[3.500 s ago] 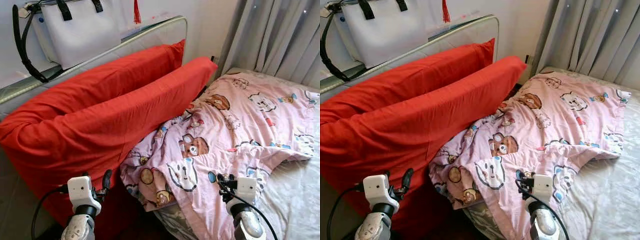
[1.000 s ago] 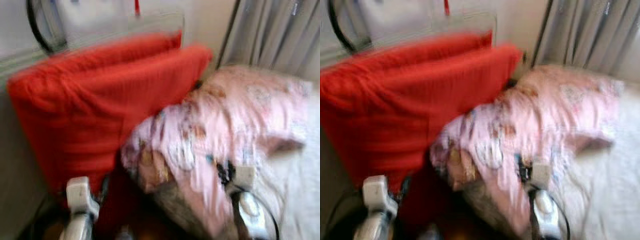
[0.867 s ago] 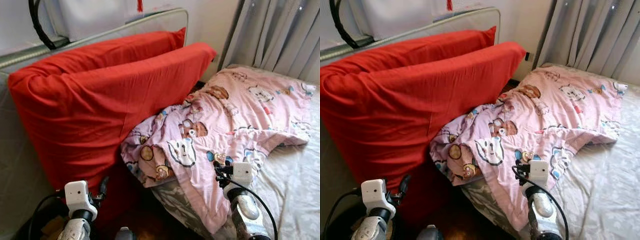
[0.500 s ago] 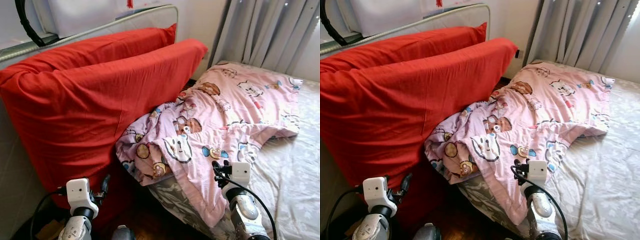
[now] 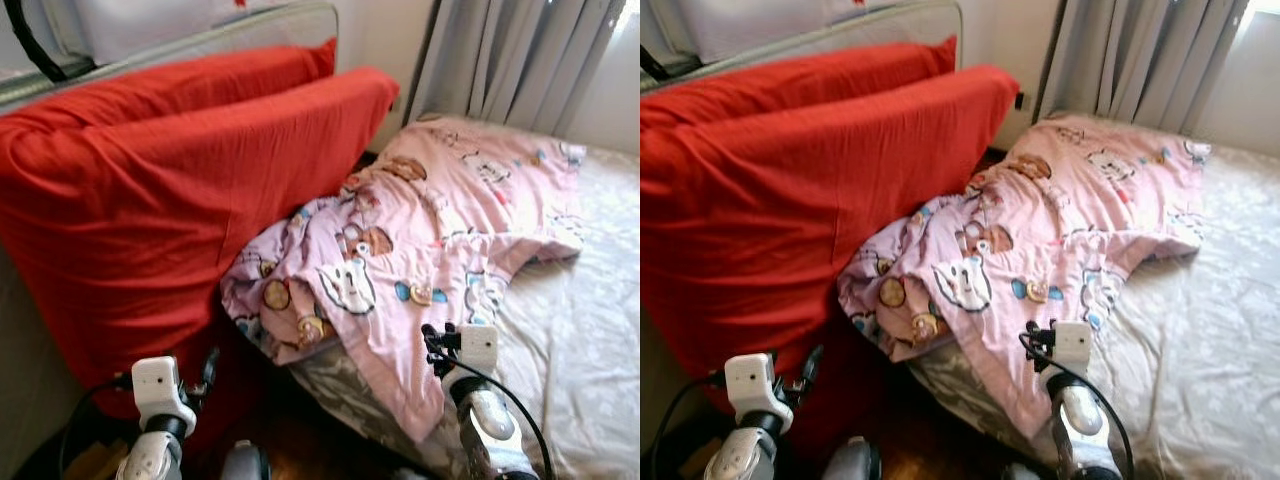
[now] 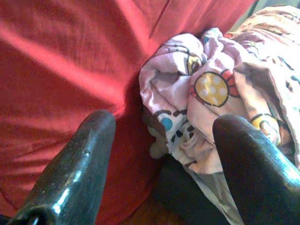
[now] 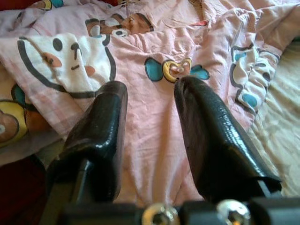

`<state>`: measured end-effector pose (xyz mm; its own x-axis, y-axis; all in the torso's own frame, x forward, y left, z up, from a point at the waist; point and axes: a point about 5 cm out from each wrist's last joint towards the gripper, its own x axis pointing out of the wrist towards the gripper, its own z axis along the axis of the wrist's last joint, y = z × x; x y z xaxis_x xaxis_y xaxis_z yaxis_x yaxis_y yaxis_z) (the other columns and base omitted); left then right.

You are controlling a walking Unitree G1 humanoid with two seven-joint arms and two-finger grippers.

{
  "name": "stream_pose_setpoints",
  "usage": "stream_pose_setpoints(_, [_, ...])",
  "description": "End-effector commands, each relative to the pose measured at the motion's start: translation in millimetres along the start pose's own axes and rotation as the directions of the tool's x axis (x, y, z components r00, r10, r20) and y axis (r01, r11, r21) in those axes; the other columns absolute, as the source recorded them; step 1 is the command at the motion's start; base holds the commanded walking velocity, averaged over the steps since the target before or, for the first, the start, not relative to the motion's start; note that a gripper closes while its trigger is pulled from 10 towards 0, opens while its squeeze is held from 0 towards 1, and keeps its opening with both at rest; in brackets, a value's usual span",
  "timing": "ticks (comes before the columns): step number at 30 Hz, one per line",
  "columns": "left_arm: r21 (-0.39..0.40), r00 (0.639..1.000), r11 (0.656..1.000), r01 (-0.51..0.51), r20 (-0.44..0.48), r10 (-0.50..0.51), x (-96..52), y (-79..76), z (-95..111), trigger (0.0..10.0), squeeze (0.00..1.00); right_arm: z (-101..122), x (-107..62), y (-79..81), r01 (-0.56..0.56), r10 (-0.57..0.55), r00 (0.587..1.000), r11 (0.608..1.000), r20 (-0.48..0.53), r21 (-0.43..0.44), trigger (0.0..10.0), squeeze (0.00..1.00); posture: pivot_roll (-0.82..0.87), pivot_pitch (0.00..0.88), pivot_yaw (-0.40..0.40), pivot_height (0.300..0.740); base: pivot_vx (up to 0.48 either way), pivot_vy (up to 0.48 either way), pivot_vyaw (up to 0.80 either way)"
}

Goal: Clean up the room

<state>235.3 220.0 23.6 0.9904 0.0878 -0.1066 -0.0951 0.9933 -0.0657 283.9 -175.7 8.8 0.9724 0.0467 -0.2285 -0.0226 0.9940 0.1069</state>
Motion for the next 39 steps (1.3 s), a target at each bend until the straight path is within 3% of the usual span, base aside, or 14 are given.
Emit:
stream_pose_setpoints(1, [-0.005, 1.000, 1.000, 0.000, -0.009, -0.001, -0.9, 1.8, -1.7, 10.0, 0.00, -2.0, -0.7, -0.2, 0.002, -0.002, 1.000, 1.000, -0.010, 0.002, 10.0, 0.00, 0.02, 0.021, -0.034, 0.621, 0.000, 0.000, 0.00])
stream_pose_setpoints(39, [0.019, 1.000, 1.000, 0.000, -0.002, 0.000, -11.5, -2.3, 7.9, 10.0, 0.00, -22.6, -6.2, 7.3, -0.039, 0.037, 0.990, 0.999, -0.139, -0.014, 10.0, 0.00, 0.07, 0.087, -0.042, 0.606, 0.000, 0.000, 0.00])
